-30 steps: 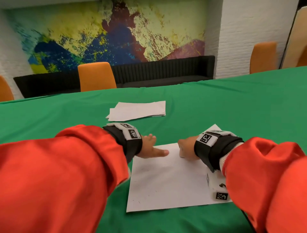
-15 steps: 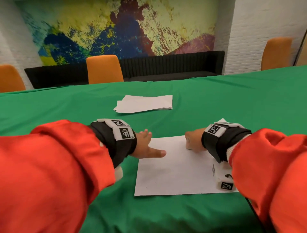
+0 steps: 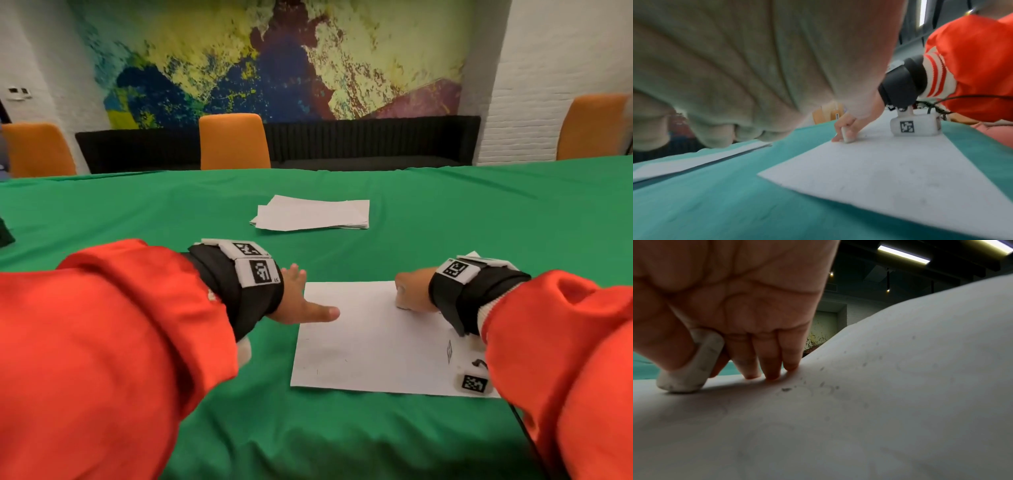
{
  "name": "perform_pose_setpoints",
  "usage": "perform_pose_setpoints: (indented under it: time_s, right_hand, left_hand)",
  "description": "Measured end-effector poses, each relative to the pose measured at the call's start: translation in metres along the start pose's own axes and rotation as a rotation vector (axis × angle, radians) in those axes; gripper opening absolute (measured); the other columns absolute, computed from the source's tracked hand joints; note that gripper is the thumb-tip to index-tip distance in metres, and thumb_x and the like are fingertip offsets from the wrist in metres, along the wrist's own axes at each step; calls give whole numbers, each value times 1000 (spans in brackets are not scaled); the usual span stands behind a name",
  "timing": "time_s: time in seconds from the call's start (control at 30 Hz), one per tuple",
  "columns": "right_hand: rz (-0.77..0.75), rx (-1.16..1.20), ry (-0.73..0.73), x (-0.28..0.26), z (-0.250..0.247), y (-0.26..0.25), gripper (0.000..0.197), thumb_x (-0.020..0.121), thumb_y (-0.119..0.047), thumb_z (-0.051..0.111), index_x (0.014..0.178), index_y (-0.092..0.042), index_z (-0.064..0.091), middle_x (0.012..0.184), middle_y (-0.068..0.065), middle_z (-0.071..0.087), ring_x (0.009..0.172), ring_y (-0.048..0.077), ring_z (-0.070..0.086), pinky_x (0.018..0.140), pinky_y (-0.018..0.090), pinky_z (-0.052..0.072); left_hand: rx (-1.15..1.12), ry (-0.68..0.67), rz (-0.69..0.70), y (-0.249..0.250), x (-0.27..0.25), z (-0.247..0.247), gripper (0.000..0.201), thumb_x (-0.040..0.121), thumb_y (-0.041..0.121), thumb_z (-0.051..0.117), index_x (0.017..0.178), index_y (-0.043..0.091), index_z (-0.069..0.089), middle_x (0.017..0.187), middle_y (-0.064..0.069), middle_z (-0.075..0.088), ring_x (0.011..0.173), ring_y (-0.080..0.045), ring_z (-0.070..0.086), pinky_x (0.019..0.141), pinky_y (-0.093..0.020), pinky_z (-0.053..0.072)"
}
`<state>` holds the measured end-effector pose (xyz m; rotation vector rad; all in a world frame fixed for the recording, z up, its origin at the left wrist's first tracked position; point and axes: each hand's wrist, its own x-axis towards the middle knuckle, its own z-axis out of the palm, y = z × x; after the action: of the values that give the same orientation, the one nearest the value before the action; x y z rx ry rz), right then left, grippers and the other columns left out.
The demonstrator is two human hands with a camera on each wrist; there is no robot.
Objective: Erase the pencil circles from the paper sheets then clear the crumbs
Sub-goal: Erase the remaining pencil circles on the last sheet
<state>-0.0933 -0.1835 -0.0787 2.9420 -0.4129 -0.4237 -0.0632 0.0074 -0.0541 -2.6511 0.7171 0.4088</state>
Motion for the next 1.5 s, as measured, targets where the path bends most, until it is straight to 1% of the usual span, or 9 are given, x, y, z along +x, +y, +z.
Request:
perform_pose_setpoints:
  time_s: [0.2,0.43,0.57,0.7,0.9,1.07,1.23,1.4,1.5]
  right_hand:
    - [-10,-6,10,5,1,0,37,96,-21,41,129,-5,47,133,12,52,112,26,53,86,25,38]
    - [-23,-20,-10,8,2,2,35,94,-18,41,123,-4,55,125,13,58,110,29,56,84,26,42]
    - [-34,1,46,-3,-5,0,24,95,-15,40,112,-5,53,124,14,58,98,27,55,74,25,37]
    - [-49,109,184,-28,-16,-4,25,95,-17,40,115,-6,51,123,14,57,99,28,54,74,24,32]
    - [-81,88,-25,-74,12,-15,39,93,-22,47,128,-4,49,134,14,51,121,26,49,88,24,38]
    - [-31,138,-27,-81,31,-14,36,90,-20,46,121,-2,53,129,16,55,113,30,53,86,26,41]
    - [8,267,-14,-88,37,-13,40,94,-17,46,130,-1,47,133,15,51,121,29,49,76,21,30]
    - [12,271,13,-93,37,-17,42,94,-14,44,133,1,42,137,16,47,124,28,46,87,24,37]
    - [-31,238,0,-96,34,-16,36,92,-15,45,125,-1,52,130,16,54,99,23,50,77,23,35]
  left_hand:
    - [-78,-38,236,58,7,11,93,91,68,29,151,8,-7,159,-9,-12,147,-23,0,116,-37,1]
    - [-17,-150,-66,12,-12,25,92,88,73,23,150,6,18,156,-12,22,141,-27,25,113,-36,16]
    - [-32,-48,-147,-9,-28,27,91,90,71,18,152,7,2,159,-12,-1,146,-27,7,116,-39,6]
    - [-153,69,38,11,-36,33,79,97,59,21,152,10,-6,158,-9,-13,147,-22,-3,116,-38,4]
    - [-226,97,155,70,-33,43,71,101,48,25,152,8,-4,158,-11,-11,146,-25,-5,116,-39,2]
    - [-228,37,98,78,-33,66,81,96,58,30,152,8,-2,158,-14,-7,146,-31,-4,118,-41,1]
    - [-136,-6,-27,38,-76,56,72,99,54,21,150,5,12,157,-15,14,143,-28,19,110,-28,16]
    - [-164,44,-44,34,-72,50,88,92,68,21,152,8,-1,159,-14,-6,147,-27,4,116,-40,3]
    - [-235,119,103,64,-68,39,86,93,65,23,151,9,-7,158,-10,-14,147,-24,-4,117,-42,-2]
